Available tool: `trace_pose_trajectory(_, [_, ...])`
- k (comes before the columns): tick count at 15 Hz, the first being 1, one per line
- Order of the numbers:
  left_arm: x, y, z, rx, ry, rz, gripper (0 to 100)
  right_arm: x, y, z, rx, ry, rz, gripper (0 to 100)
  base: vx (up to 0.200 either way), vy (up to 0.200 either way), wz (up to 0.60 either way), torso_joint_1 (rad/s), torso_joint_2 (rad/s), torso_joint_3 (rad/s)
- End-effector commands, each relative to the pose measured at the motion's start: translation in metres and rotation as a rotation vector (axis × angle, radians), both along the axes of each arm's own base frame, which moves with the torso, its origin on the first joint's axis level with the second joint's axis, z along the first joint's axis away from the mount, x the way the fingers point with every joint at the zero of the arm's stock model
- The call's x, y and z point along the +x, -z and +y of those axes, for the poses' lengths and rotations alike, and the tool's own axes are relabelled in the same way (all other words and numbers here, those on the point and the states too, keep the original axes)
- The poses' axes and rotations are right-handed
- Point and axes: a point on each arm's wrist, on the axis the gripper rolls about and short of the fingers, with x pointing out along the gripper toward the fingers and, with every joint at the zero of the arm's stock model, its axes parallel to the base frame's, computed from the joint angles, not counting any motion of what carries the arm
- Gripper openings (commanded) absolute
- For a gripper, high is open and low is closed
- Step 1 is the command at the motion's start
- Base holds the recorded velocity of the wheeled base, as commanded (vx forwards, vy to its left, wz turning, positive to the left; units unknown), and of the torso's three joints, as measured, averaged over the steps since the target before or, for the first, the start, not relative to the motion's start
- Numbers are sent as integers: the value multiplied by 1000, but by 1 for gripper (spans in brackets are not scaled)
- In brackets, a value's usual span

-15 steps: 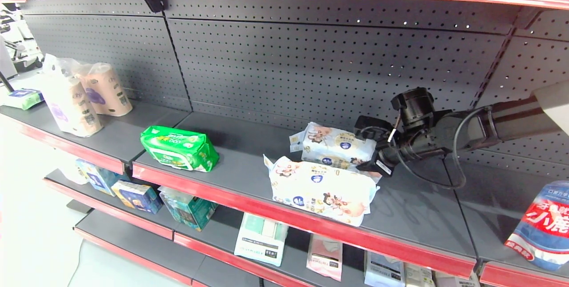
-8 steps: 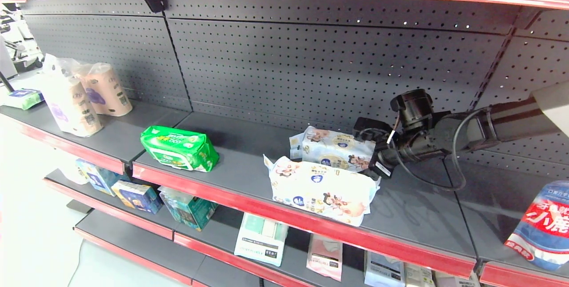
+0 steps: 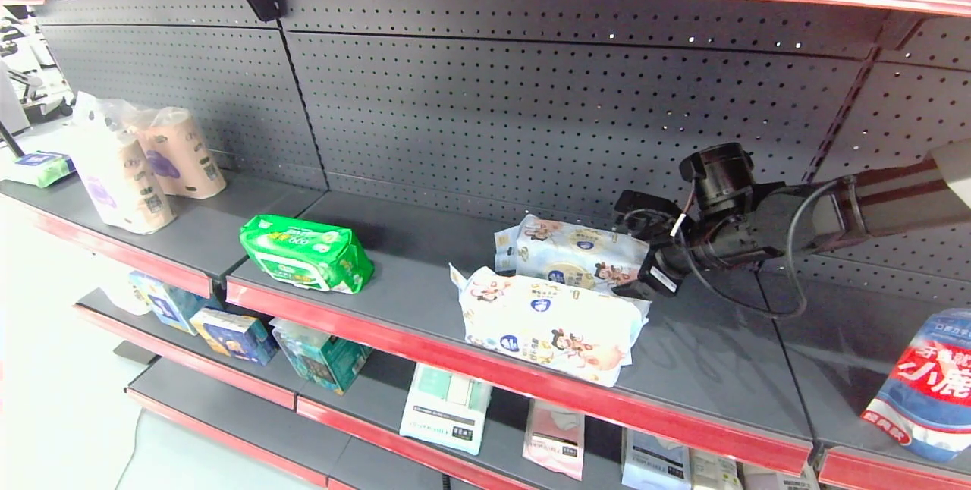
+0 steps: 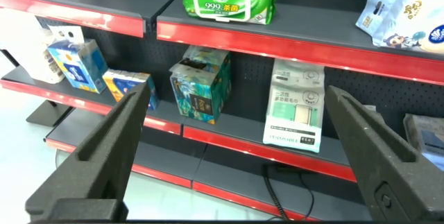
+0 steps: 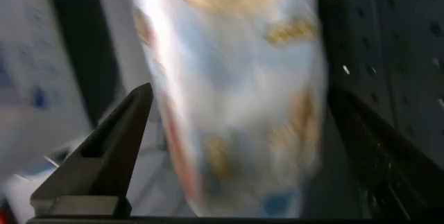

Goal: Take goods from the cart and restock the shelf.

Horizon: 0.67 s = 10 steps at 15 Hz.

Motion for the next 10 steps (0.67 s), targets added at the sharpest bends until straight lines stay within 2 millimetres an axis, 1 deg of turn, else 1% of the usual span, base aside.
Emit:
trace_pose_trajectory(1, [0,0,0,0,0,1,100,-3,-5,-4,-2,13,-8,100,0,0,0,0,0,0])
trace_pose_trajectory(3, [0,0,0,0,0,1,100,-7,-5,-6,0,35,1,100,0,0,0,0,0,0])
trace_pose_trajectory(6, [0,0,0,0,0,1,100,-7,-7,-10,-11,84,-9,100,0,0,0,0,0,0])
trace_pose_trajectory(10, [0,0,0,0,0,1,100,-8,-9,-12,-11,92,-13,100,0,0,0,0,0,0])
